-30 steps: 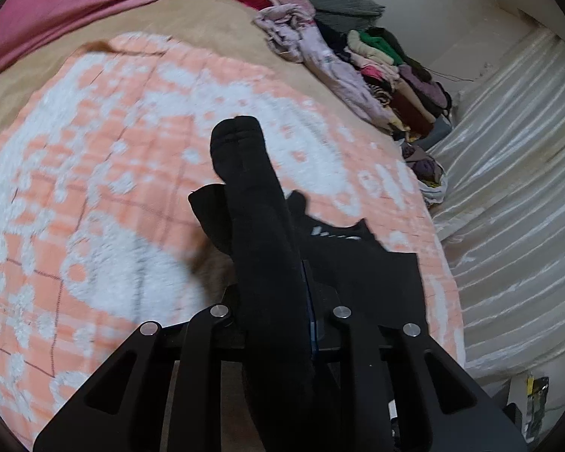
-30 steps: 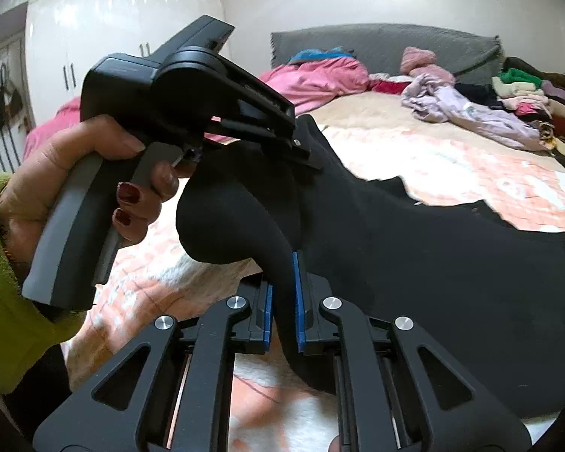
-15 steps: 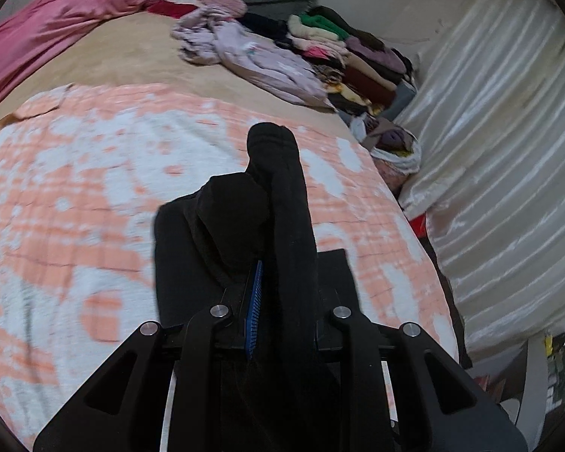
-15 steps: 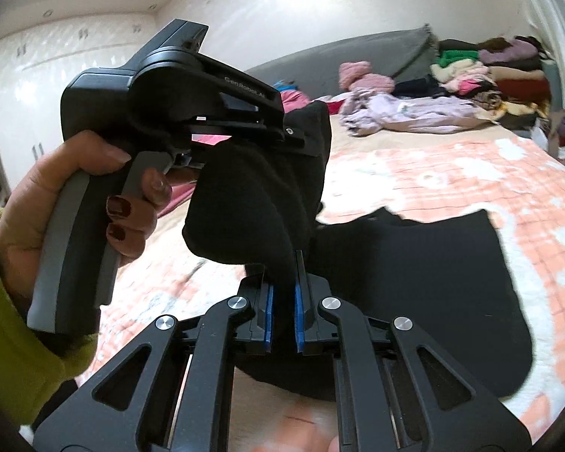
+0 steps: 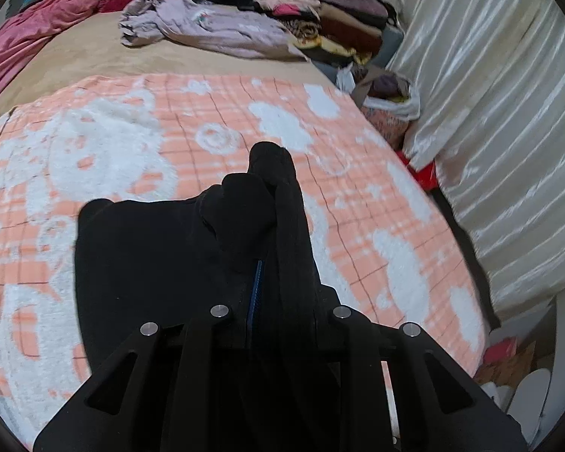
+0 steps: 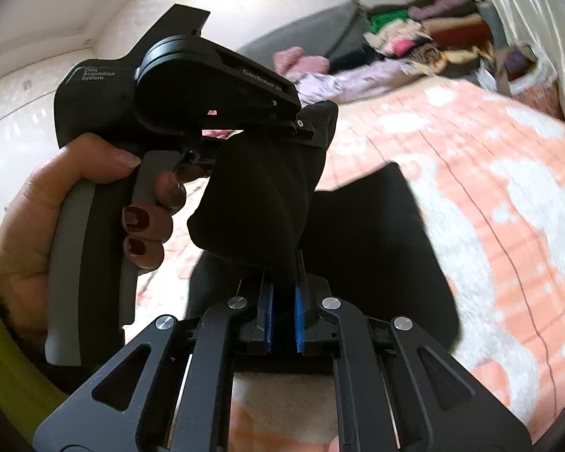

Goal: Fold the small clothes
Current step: 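Lift the corners with both grippers and fold the shirt over, release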

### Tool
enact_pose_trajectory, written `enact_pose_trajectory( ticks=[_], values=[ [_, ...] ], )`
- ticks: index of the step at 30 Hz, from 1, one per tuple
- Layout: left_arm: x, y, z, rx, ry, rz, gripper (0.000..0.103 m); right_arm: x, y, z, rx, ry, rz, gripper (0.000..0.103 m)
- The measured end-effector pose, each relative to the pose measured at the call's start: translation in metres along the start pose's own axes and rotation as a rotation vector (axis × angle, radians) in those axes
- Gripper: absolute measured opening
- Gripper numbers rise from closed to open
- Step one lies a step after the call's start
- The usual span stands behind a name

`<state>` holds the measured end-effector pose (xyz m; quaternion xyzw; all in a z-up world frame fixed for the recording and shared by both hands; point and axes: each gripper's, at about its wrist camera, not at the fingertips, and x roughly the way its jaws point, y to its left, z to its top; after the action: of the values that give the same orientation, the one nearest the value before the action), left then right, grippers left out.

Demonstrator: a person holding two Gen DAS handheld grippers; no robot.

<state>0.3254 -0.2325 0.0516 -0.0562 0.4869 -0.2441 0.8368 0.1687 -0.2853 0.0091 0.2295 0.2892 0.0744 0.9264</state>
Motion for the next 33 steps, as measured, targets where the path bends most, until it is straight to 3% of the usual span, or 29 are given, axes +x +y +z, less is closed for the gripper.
enact_pose_trajectory(
  ticks=[7,9,10,11,12,17,19,21,22,28,33],
  values=[
    [0.028,-0.009,-0.007,0.023,0.045,0.020,0.020,0.009,-0.020,-0.005,0.069,0.058,-0.038,0.003],
    [0.034,-0.012,-0.009,0.035,0.057,0.010,0.025,0.012,-0.023,-0.007,0.079,0.079,-0.055,0.004],
    [0.034,-0.013,-0.009,0.039,0.059,-0.004,0.033,0.013,-0.025,-0.009,0.087,0.088,-0.064,0.005],
    [0.033,-0.014,-0.010,0.032,0.062,-0.042,0.039,0.014,-0.027,-0.010,0.094,0.095,-0.071,0.006],
    [0.029,-0.014,-0.010,0.023,0.060,-0.068,0.039,0.014,-0.029,-0.011,0.102,0.103,-0.078,0.009],
    [-0.022,-0.002,-0.015,-0.006,-0.062,-0.130,0.039,0.005,-0.045,-0.015,0.180,0.113,-0.053,0.016],
    [-0.044,0.010,-0.020,-0.007,-0.119,-0.107,0.039,-0.002,-0.047,-0.016,0.192,0.104,-0.046,0.020],
    [-0.066,0.032,-0.030,-0.018,-0.175,-0.050,0.039,-0.009,-0.050,-0.014,0.199,0.089,-0.055,0.032],
    [-0.073,0.044,-0.036,-0.025,-0.194,-0.014,0.039,-0.014,-0.051,-0.013,0.202,0.073,-0.061,0.033],
    [-0.085,0.093,-0.078,-0.072,-0.189,0.100,0.039,-0.039,-0.049,-0.001,0.149,-0.010,-0.098,0.033],
    [-0.082,0.104,-0.105,-0.077,-0.167,0.089,0.039,-0.043,-0.035,0.013,0.011,-0.012,-0.139,0.037]
  ],
)
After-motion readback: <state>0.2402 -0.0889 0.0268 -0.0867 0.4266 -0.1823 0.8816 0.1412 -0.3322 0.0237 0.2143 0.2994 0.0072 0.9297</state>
